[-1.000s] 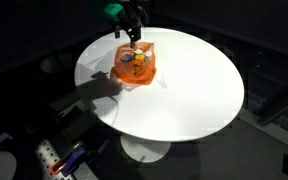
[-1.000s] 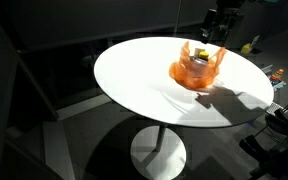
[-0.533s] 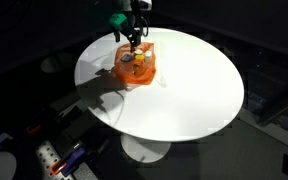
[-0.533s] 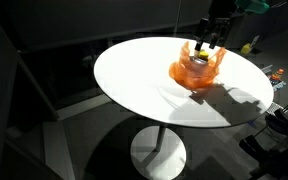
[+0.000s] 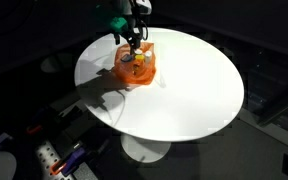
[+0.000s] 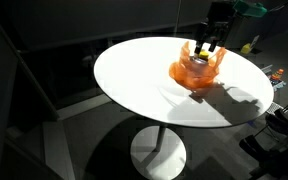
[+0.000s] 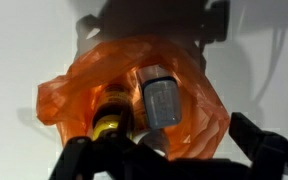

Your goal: Remove the blue container from the plastic bag and put it on the table.

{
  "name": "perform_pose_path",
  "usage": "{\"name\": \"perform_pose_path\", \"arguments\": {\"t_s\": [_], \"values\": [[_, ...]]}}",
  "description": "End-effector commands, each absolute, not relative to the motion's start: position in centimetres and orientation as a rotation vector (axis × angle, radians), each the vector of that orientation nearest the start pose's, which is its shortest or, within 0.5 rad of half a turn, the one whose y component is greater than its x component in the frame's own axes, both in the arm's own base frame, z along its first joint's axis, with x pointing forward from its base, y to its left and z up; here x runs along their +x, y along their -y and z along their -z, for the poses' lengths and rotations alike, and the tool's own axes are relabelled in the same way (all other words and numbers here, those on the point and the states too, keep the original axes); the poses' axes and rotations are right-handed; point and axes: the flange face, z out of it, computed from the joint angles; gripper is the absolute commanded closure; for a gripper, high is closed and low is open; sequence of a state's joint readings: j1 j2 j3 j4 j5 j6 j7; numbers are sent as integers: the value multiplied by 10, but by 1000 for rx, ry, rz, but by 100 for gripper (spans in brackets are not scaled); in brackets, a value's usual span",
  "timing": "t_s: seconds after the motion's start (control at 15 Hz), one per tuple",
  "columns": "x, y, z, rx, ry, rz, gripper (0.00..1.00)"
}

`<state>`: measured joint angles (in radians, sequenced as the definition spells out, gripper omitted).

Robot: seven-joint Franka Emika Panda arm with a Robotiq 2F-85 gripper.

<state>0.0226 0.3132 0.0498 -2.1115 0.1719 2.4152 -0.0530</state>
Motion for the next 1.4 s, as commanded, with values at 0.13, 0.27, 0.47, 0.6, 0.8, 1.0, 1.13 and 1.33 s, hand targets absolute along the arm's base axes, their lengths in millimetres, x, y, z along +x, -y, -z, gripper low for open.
{"name": "perform_pose_path", "arguments": {"t_s": [0.13, 0.27, 0.47, 0.6, 0.8, 1.0, 1.13, 1.33], "values": [[577, -37, -251, -2991, -2, -12, 0], [578, -35, -246, -2990, 13, 9, 0], [578, -31, -238, -2989, 15, 17, 0], [577, -29, -232, -2986, -10, 5, 0], [575, -26, -224, -2985, -39, -8, 0], [576, -26, -218, -2986, -38, -14, 0], [578, -28, -216, -2990, -31, -14, 0], [581, -32, -214, -2995, -19, -18, 0]]}}
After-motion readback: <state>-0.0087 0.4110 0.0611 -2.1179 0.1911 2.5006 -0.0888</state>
